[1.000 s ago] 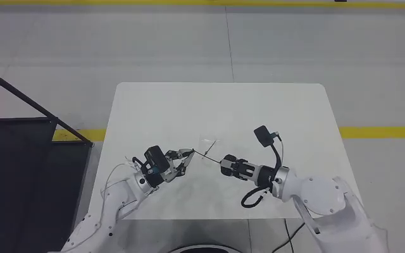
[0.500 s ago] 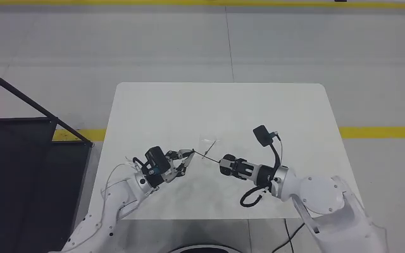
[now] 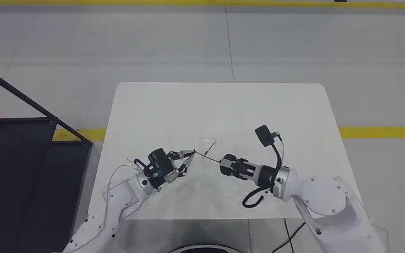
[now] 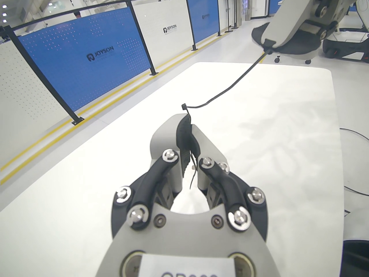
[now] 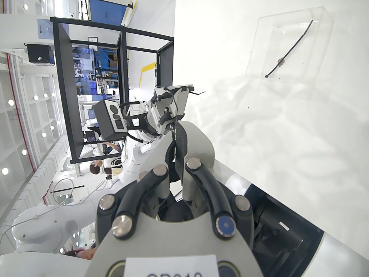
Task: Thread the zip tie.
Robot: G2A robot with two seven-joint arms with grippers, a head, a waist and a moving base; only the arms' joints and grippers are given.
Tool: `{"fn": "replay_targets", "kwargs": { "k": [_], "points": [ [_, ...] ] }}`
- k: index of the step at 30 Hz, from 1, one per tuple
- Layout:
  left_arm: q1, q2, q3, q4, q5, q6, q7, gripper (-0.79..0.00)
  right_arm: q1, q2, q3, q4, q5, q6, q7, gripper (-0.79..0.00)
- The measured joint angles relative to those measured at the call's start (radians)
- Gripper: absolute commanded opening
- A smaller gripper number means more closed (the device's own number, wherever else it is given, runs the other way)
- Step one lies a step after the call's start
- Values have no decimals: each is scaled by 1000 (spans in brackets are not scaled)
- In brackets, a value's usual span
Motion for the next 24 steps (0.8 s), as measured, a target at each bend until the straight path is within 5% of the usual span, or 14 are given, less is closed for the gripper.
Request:
{"fn": "replay_targets", "kwargs": {
  "k": [24],
  "points": [
    [-6, -5, 18, 5, 53, 21, -3, -785, -19, 6, 13, -3, 25, -60, 0, -785]
  ]
}}
